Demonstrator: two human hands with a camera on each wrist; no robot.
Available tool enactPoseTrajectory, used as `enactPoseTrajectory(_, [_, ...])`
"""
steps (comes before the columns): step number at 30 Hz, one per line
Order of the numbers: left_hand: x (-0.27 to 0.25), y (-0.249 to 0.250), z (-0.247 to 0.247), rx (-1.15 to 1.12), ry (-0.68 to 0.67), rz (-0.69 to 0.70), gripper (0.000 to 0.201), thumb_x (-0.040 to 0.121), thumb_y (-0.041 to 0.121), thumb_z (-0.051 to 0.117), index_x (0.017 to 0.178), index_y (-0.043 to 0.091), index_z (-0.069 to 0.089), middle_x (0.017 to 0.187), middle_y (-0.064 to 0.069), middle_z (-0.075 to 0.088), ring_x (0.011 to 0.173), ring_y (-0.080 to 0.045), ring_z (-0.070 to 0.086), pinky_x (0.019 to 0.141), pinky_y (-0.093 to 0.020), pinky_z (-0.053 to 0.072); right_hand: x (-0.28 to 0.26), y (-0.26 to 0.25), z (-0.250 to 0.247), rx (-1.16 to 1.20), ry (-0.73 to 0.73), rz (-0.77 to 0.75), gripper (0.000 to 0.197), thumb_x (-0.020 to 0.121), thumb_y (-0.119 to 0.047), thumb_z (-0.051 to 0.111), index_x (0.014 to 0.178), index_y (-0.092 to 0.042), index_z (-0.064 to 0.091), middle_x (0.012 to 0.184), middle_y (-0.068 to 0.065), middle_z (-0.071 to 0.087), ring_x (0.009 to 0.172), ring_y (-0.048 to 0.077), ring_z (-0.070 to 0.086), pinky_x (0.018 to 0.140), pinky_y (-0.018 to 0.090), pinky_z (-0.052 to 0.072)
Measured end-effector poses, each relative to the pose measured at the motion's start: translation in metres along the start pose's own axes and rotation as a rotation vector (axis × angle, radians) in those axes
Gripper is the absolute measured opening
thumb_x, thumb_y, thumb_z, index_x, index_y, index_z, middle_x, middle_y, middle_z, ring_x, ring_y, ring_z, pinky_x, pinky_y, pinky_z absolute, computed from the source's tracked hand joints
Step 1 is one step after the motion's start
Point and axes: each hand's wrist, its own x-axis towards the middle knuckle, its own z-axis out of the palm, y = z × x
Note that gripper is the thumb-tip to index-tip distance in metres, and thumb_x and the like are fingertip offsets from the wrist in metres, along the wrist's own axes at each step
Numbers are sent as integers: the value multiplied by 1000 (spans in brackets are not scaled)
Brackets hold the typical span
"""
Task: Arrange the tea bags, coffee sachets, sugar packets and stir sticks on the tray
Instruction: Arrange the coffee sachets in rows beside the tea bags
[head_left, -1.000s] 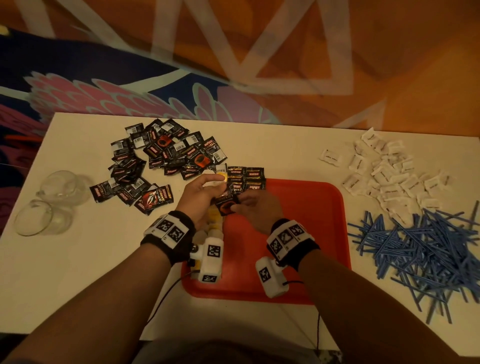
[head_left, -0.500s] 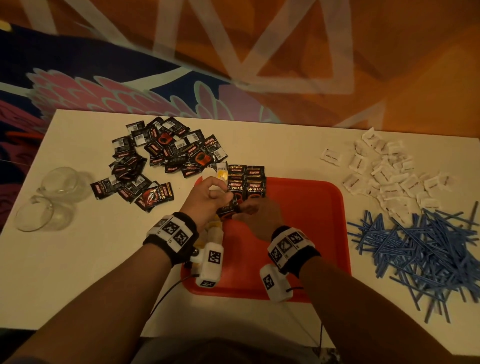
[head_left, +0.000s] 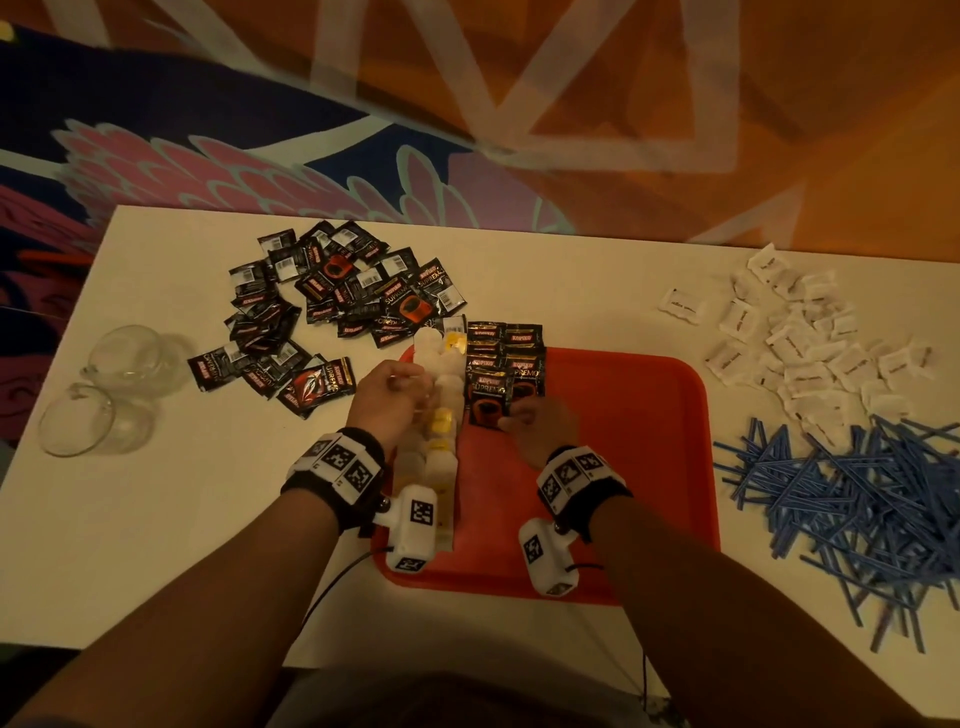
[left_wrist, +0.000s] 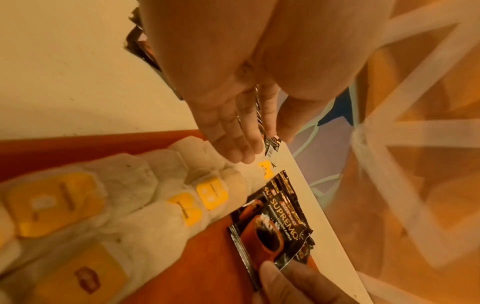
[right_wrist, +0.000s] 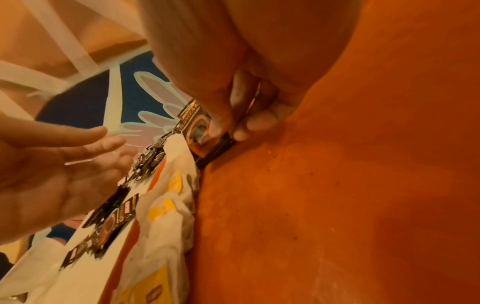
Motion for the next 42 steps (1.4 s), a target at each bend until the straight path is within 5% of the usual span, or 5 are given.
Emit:
enactPoseTrajectory(7, [3,-11,-17,13,37,-35,11,94,11,64,96,22,65,100,-9,71,91,-25,69,88,-49,58,19,-6,10,-59,42,57,17,87,-29,72,100,-19,67,99,-5,67,99,11,58,80,20,38])
enactPoseTrajectory(14, [2,-14,-21,60,35,-13,13,92,8,63,96,21,65,101,-10,70,92,-26,68,90,-53,57,24,-9,12,-105,68,84,15,84,-35,74,86,-23,64,93,-7,64,89,8,54,51,10,21])
enactPoseTrajectory(23, [9,-17,-35,364,75,119,10,94,17,62,91,27,62,101,6,64,97,-21,62,86,-36,51,19,-8,8,-137,96,55,17,83,-35,74,89,-23,65,85,-11,59,87,8,56,79,20,44])
enactPoseTrajectory(31, [45,-8,-100,901,201,179,56,93,23,64,146,20,46,154,-17,28,143,-41,22,118,-53,26,-1,0,2,-69,121,31,12,86,-30,72,84,-29,61,82,-14,59,92,10,61,78,23,47])
enactPoseTrajectory(42, [79,-40,-141,1137,62,94,74,91,46,62,155,25,30,162,-14,16,145,-45,21,119,-56,23,-39,-6,8,-131,103,-33,11,89,-27,70,93,-20,63,86,-10,57,78,5,53,58,17,40])
